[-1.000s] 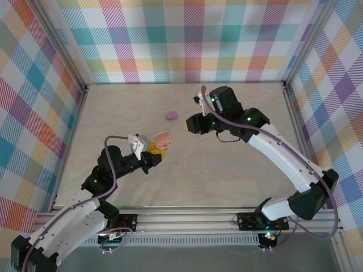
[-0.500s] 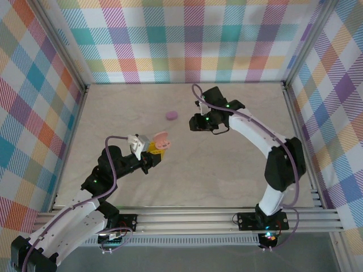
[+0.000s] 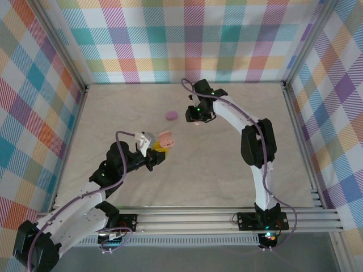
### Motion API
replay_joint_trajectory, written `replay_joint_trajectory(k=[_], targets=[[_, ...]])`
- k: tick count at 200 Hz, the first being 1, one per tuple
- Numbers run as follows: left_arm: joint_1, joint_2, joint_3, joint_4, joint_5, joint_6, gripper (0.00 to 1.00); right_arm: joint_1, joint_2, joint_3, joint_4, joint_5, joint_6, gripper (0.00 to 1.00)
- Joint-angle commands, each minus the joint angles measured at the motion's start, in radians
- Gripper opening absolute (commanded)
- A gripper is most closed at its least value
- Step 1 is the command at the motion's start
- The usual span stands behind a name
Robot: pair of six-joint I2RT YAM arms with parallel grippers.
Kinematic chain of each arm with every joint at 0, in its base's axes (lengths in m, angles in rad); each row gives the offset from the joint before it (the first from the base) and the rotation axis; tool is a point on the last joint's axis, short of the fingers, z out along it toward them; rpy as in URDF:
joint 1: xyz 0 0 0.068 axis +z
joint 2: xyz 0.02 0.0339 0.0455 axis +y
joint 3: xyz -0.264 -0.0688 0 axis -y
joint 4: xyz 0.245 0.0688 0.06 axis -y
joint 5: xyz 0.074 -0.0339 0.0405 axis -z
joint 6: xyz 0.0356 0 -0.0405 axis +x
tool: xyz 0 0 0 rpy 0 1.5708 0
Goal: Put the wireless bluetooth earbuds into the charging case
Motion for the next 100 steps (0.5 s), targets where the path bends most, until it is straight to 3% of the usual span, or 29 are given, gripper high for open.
replay_joint_trajectory(k=[1,30,62,100], targets=[[0.001,0.044,0.011,0.09,0.029,-0.009,0.17,-0.022,0.073,0.088,-0.122,0.038,-0.004,0.37],[0.001,0.111,0.047,0.094,0.045,0.024,0.17,-0.06,0.078,0.052,-0.094,0.037,0.136,0.37],[0.001,0.149,0.062,0.12,0.036,0.048,0.17,-0.079,-0.008,-0.138,0.085,-0.022,0.322,0.38],[0.001,0.175,0.072,0.12,0.051,0.076,0.17,-0.094,0.008,-0.214,0.193,-0.098,0.468,0.35]])
